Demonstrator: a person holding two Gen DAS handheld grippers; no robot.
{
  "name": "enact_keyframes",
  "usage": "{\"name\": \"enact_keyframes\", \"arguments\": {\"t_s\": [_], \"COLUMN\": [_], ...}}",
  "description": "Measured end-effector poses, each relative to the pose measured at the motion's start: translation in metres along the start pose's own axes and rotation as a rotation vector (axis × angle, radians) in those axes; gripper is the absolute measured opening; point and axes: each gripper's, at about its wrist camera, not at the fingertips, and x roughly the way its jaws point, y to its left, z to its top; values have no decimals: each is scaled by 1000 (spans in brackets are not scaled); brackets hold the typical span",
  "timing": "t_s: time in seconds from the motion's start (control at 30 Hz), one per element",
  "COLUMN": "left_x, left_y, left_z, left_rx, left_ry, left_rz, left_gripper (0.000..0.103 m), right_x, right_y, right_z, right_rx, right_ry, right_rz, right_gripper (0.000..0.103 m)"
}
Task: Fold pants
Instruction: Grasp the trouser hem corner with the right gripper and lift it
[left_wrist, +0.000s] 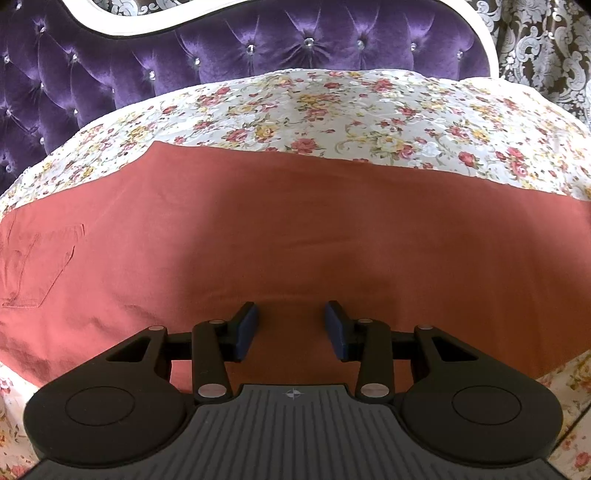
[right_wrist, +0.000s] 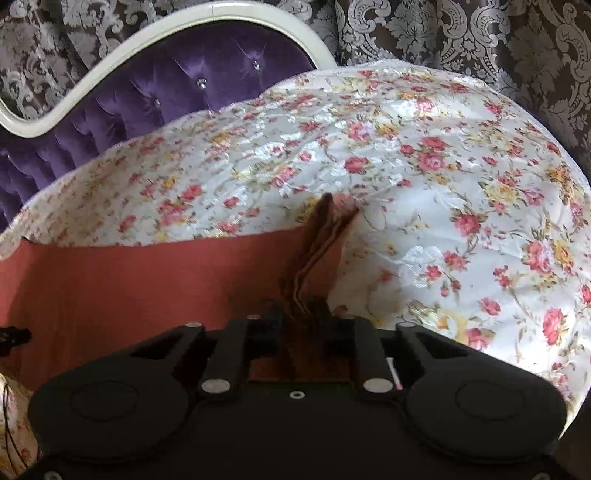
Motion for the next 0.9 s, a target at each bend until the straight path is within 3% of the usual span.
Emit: {"name": "enact_keyframes", "arguments": {"t_s": [0.5, 0.67, 0.9], "left_x": [-7, -18, -21], "left_y": [3, -10, -46], "left_z": [0, 9, 19], "left_rx": [-58, -73, -8], "left_ry": [-21, -59, -94], "left_rz": [-8, -74, -166], "left_gripper": [37, 37, 37], "right_x": [-50, -52, -56], "right_y": [20, 19, 21], "right_z": [9, 7, 13], "right_rx": [95, 109, 107], "right_ry": [-161, -159, -155], "right_rz": [174, 166, 147], "right_gripper": [18, 18, 18]}}
